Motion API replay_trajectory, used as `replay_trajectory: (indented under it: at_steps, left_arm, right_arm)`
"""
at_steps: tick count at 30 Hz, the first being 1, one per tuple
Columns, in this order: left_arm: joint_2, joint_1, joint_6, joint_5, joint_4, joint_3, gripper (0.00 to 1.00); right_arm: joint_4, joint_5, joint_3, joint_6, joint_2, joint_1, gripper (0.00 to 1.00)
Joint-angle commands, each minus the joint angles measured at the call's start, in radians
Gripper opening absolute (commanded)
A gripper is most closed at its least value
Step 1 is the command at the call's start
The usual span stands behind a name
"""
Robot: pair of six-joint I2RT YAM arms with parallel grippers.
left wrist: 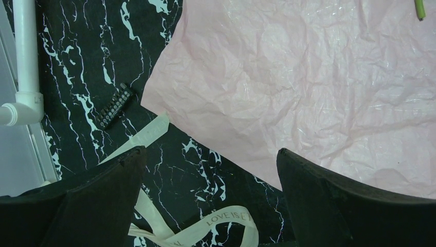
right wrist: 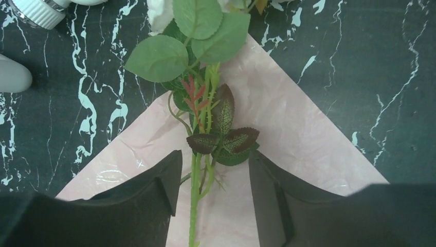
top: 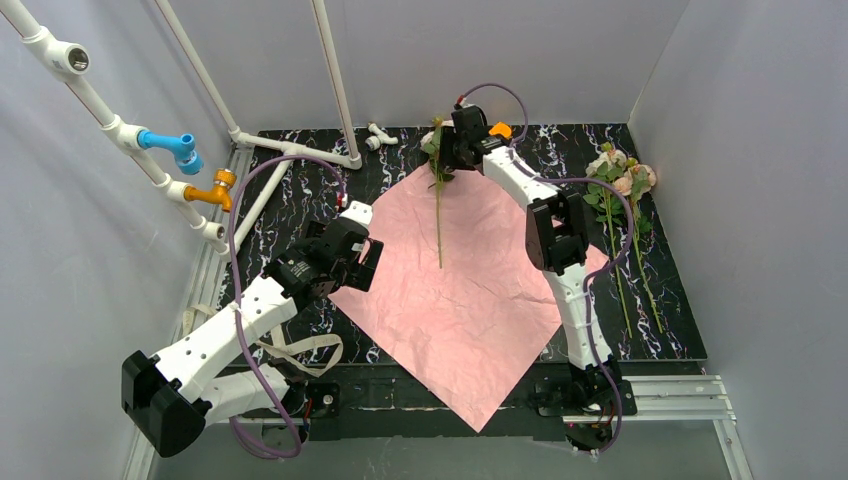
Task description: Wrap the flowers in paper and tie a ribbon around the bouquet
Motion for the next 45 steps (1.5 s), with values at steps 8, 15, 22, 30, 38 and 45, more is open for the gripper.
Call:
replay_trajectory:
  at_steps: [8,15,22,30,38,45]
  left_arm:
    - [-0.040,0.003,0.010,-0.010,-0.004,0.003,0.98]
    - [-0.077,0.003,-0.008,-0.010,-0.004,-0.001,0.98]
    - [-0.058,0.004,-0.008,0.031,-0.004,0.001,0.98]
    - [-0.052,0.003,-0.011,0.031,-0.002,-0.006,0.98]
    - [-0.058,0.003,-0.008,-0.003,-0.006,-0.012,0.98]
    - [-0.038,0.003,-0.008,-0.005,-0.002,-0.008,0.98]
  right_arm:
    - [-0.075,0.117,-0.082,-0.157,-0.170,-0.025,0.76]
    - [0.191,0.064,-0.791,-0.136,-0.602,-0.303,0.78]
    - [0.168,0.206,-0.908,-0.235,-0.660,-0.539,0.76]
    - [0.187,0.126,-0.923,-0.207,-0.567,-0.659,0.74]
    - [0.160,0.169,-0.882,-0.201,-0.451,-0.683,0.58]
    - [0.154,0.059,-0.854,-0.183,-0.460,-0.683,0.09]
